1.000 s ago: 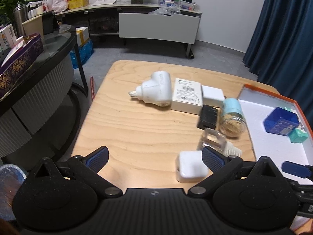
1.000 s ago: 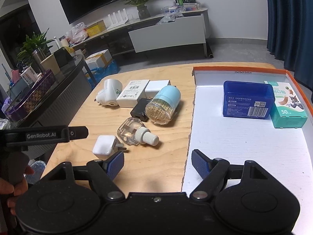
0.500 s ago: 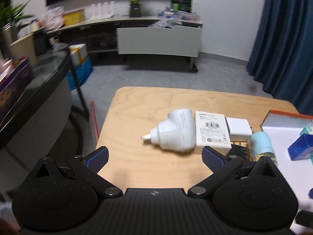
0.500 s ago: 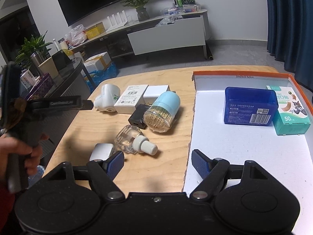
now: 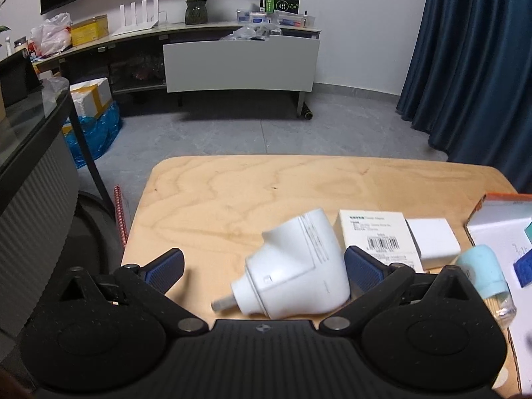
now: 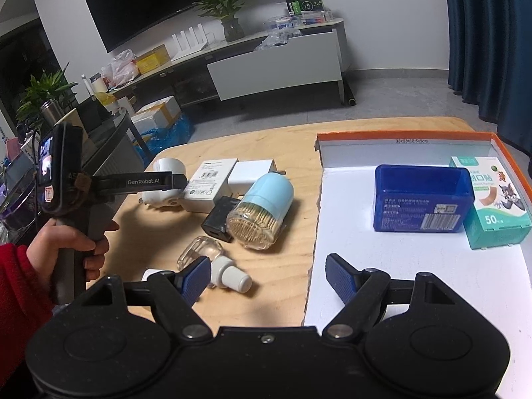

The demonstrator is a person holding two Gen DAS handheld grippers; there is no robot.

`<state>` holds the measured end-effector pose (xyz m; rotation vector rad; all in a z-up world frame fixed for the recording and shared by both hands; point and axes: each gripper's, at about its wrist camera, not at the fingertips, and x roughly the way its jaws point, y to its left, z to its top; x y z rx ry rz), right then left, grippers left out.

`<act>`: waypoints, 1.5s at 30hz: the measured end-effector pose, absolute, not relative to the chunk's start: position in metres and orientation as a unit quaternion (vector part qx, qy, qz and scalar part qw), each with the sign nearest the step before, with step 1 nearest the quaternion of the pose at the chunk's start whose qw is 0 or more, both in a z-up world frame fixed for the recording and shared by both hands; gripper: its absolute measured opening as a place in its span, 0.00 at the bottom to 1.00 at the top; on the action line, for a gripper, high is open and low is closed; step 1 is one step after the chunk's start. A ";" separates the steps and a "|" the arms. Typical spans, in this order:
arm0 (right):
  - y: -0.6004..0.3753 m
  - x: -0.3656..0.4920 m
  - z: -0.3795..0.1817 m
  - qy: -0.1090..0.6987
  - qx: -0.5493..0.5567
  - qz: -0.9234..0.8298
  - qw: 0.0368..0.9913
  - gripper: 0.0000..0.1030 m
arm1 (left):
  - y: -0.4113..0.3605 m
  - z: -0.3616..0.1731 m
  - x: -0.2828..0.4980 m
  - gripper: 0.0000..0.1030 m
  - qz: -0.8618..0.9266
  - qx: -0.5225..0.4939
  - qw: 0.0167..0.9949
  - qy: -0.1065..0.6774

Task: Organize rigid objects
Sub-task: 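Grasp the white plug adapter with the left gripper while right grasps the blue-lidded toothpick jar, then carry the plug adapter and toothpick jar toward the tray with both grippers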

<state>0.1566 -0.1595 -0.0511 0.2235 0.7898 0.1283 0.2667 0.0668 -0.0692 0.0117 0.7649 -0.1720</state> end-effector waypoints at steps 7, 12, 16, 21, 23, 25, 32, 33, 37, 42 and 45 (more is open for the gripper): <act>-0.157 0.169 -0.055 0.386 0.110 0.064 0.914 0.88 | 0.063 -0.082 0.263 0.94 -0.098 0.048 0.921 0.374; -0.154 0.180 -0.057 0.387 0.110 0.066 0.913 0.88 | 0.057 -0.077 0.260 0.71 -0.109 0.057 0.925 0.359; -0.150 0.193 -0.058 0.387 0.115 0.066 0.913 0.88 | 0.056 -0.077 0.254 0.71 -0.112 0.053 0.924 0.361; -0.145 0.223 -0.065 0.411 0.137 0.067 0.899 0.88 | 0.056 -0.067 0.245 0.71 -0.110 0.036 0.925 0.362; -0.143 0.236 -0.071 0.424 0.145 0.056 0.892 0.88 | 0.057 -0.061 0.237 0.71 -0.110 0.028 0.927 0.359; -0.143 0.248 -0.078 0.438 0.149 0.042 0.886 0.87 | 0.058 -0.057 0.229 0.71 -0.109 0.021 0.928 0.356; -0.142 0.254 -0.081 0.428 0.151 0.048 0.890 0.56 | 0.052 -0.047 0.204 0.71 -0.105 0.011 0.930 0.352; -0.142 0.251 -0.080 0.428 0.150 0.048 0.890 0.56 | 0.052 -0.046 0.201 0.71 -0.106 0.009 0.930 0.352; -0.145 0.231 -0.069 0.412 0.142 0.047 0.899 0.56 | 0.049 -0.041 0.187 0.71 -0.107 -0.001 0.931 0.349; -0.145 0.195 -0.051 0.386 0.128 0.056 0.912 0.56 | 0.045 -0.030 0.167 0.71 -0.106 -0.007 0.934 0.340; -0.148 0.172 -0.042 0.377 0.139 0.060 0.914 0.56 | 0.041 -0.024 0.155 0.71 -0.107 -0.011 0.935 0.337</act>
